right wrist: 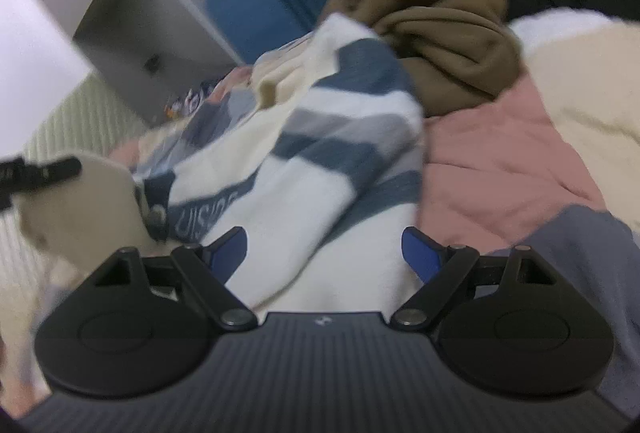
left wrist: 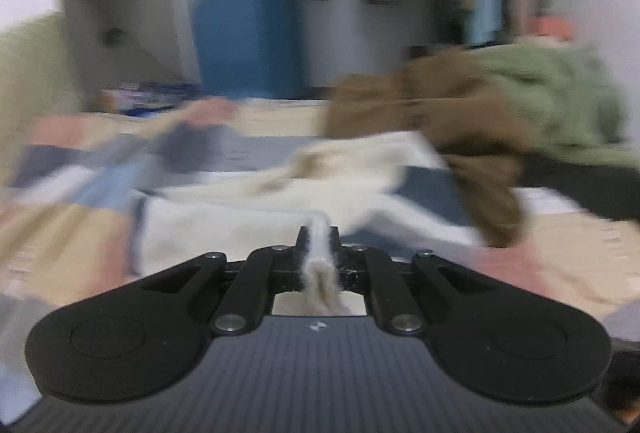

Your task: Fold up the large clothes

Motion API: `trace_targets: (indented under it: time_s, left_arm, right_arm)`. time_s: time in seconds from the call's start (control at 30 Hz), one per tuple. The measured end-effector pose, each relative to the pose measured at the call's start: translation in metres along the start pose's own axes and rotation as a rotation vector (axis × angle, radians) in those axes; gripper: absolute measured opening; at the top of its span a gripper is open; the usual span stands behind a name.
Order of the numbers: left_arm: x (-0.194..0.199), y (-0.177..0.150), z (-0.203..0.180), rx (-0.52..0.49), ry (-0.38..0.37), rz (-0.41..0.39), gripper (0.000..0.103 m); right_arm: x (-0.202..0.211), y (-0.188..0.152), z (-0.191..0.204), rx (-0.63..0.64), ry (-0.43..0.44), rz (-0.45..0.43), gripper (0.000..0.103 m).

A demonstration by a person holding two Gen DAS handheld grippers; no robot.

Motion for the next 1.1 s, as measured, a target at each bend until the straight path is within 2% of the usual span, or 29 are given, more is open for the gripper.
trace_targets:
  time_s: [0.07, 0.13, 0.2, 0.3, 0.43, 0.47, 0.53, 0.57, 0.6, 0.7, 0.77, 0.9, 0.97, 1.03, 1.1]
  left_arm:
    - [-0.006, -0.009, -0.021, 0.027, -0.123, 0.015, 0.008]
    - [-0.014, -0.021, -0.035, 0.069, -0.199, 0.041, 0.008]
    - [-0.023, -0.033, -0.045, 0.088, -0.233, 0.072, 0.008]
    - [-0.038, -0.051, -0.051, 0.096, -0.241, 0.104, 0.008]
    - [-0.051, -0.066, -0.037, 0.178, -0.294, 0.139, 0.009]
    - [-0.049, -0.069, -0.034, 0.181, -0.309, 0.138, 0.014]
    - [-0.047, -0.075, -0.024, 0.183, -0.335, 0.132, 0.039]
    - [-0.039, -0.076, -0.014, 0.184, -0.353, 0.121, 0.064]
    - [-0.033, -0.079, -0.006, 0.187, -0.363, 0.104, 0.072]
    - [-0.014, -0.083, 0.026, 0.204, -0.352, 0.075, 0.073]
    - [-0.011, -0.087, 0.052, 0.244, -0.307, 0.055, 0.073]
    - [-0.023, -0.099, 0.113, 0.418, -0.205, 0.037, 0.073]
    - [-0.031, -0.106, 0.135, 0.462, -0.156, 0.03, 0.073]
    - [-0.04, -0.114, 0.153, 0.496, -0.115, 0.035, 0.073]
    - [-0.048, -0.119, 0.163, 0.51, -0.107, 0.038, 0.073]
  right_arm:
    - [0.004, 0.006, -0.012, -0.053, -0.012, -0.02, 0.086]
    - [0.008, 0.011, -0.02, -0.068, -0.042, -0.056, 0.086]
    - [0.01, 0.015, -0.027, -0.075, -0.057, -0.074, 0.086]
    - [0.008, 0.017, -0.033, -0.091, -0.067, -0.078, 0.086]
    - [0.007, 0.016, -0.036, -0.109, -0.06, -0.075, 0.086]
    - [0.007, 0.016, -0.033, -0.091, -0.068, -0.08, 0.086]
    - [0.007, 0.017, -0.03, -0.064, -0.067, -0.085, 0.086]
    - [0.006, 0.017, -0.027, -0.06, -0.062, -0.083, 0.086]
    - [0.006, 0.017, -0.026, -0.061, -0.054, -0.08, 0.086]
    - [0.005, 0.015, -0.02, -0.054, -0.01, -0.062, 0.086]
    - [0.005, 0.011, -0.011, -0.022, 0.007, -0.06, 0.086]
    - [0.0, -0.001, 0.01, 0.063, 0.041, -0.029, 0.086]
    - [-0.005, -0.007, 0.017, 0.091, 0.056, -0.006, 0.086]
    - [-0.01, -0.011, 0.021, 0.114, 0.033, 0.004, 0.086]
    - [-0.014, -0.013, 0.02, 0.13, -0.003, 0.002, 0.085]
Point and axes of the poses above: each gripper's, at about its wrist camera, not at the fingertips, and x roughly against the way its jaws point, z to its left, y to its top, the point moved 2 cm from there along -x, roughly the way its jaws point, and after that the axes turned 7 degrees about -z, right-handed, at the moved point
